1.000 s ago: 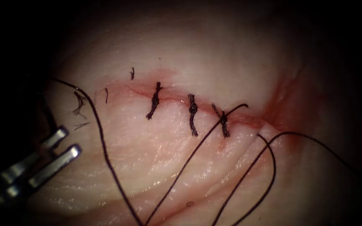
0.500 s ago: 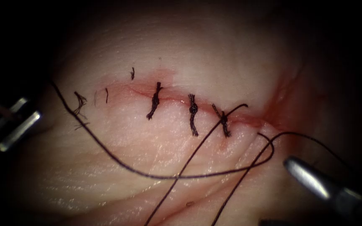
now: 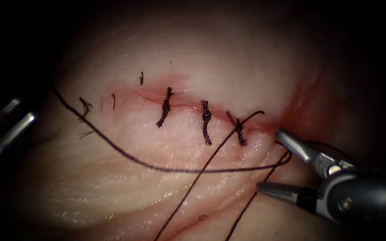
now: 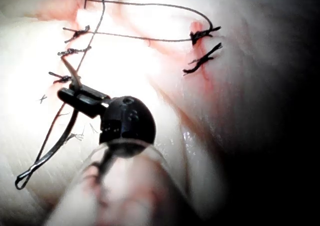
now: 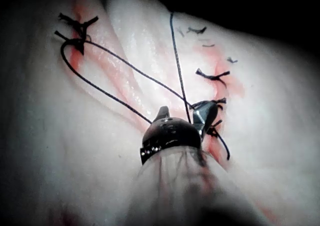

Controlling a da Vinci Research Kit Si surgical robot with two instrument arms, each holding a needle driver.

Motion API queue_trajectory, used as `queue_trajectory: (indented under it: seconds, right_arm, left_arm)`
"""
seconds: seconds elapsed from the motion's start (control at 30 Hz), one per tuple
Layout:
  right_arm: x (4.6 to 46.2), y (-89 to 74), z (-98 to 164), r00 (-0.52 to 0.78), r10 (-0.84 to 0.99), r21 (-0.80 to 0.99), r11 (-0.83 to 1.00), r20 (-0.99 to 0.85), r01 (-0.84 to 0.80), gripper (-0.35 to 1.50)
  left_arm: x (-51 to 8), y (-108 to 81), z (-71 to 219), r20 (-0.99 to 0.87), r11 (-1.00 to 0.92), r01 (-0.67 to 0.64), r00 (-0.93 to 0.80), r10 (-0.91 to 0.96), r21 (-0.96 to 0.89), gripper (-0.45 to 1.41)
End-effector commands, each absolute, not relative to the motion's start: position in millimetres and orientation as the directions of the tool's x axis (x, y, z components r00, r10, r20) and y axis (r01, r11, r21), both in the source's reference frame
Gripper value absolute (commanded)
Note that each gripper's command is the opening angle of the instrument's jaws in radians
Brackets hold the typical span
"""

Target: Wound Closure

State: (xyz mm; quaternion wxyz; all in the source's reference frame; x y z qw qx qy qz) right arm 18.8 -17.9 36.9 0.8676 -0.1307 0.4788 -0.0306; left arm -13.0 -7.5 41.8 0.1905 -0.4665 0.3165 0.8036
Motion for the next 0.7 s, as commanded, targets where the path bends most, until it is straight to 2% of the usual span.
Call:
queue_trajectory:
  seconds: [0.03,0.07,0.1,0.13,0.17,0.2,0.33,0.47,0.7]
  right_arm:
    - [19.4,-17.5,38.0,0.545,-0.18,-0.258,0.964,-0.819,-0.069,1.08]
    - [19.4,-17.5,38.0,0.545,-0.18,-0.258,0.964,-0.819,-0.069,1.08]
    - [19.3,-17.4,38.1,0.545,-0.18,-0.257,0.964,-0.819,-0.069,0.96]
    - [19.1,-17.3,38.0,0.543,-0.179,-0.256,0.964,-0.82,-0.068,0.66]
    - [18.7,-17.3,37.8,0.542,-0.197,-0.268,0.962,-0.817,-0.054,0.02]
    - [18.4,-17.2,37.6,0.542,-0.209,-0.273,0.961,-0.814,-0.039,-0.35]
    - [17.0,-17.5,35.9,0.55,-0.215,-0.277,0.96,-0.807,-0.032,-0.35]
    - [17.6,-18.8,34.4,0.543,-0.217,-0.284,0.958,-0.811,-0.041,-0.35]
    - [22.8,-23.7,31.4,0.486,-0.263,-0.287,0.958,-0.833,0.027,-0.35]
  left_arm:
    - [-13.7,-7.6,42.4,-0.87,-0.725,-0.603,-0.493,0.013,0.332,-0.45]
    - [-13.7,-7.6,42.4,-0.87,-0.725,-0.603,-0.493,0.013,0.332,-0.45]
    - [-13.7,-7.7,42.4,-0.869,-0.725,-0.604,-0.494,0.013,0.332,-0.45]
    - [-13.8,-7.7,42.4,-0.869,-0.724,-0.604,-0.494,0.013,0.333,-0.45]
    - [-13.8,-7.7,42.4,-0.869,-0.724,-0.604,-0.495,0.013,0.333,-0.45]
    - [-13.8,-7.7,42.4,-0.869,-0.724,-0.604,-0.495,0.013,0.333,-0.45]
    - [-14.0,-7.8,42.5,-0.868,-0.722,-0.605,-0.496,0.012,0.336,-0.45]
    - [-14.6,-8.0,42.7,-0.869,-0.721,-0.604,-0.494,0.005,0.339,-0.45]
    - [-16.0,-8.4,43.2,-0.861,-0.733,-0.581,-0.508,-0.015,0.355,-0.45]
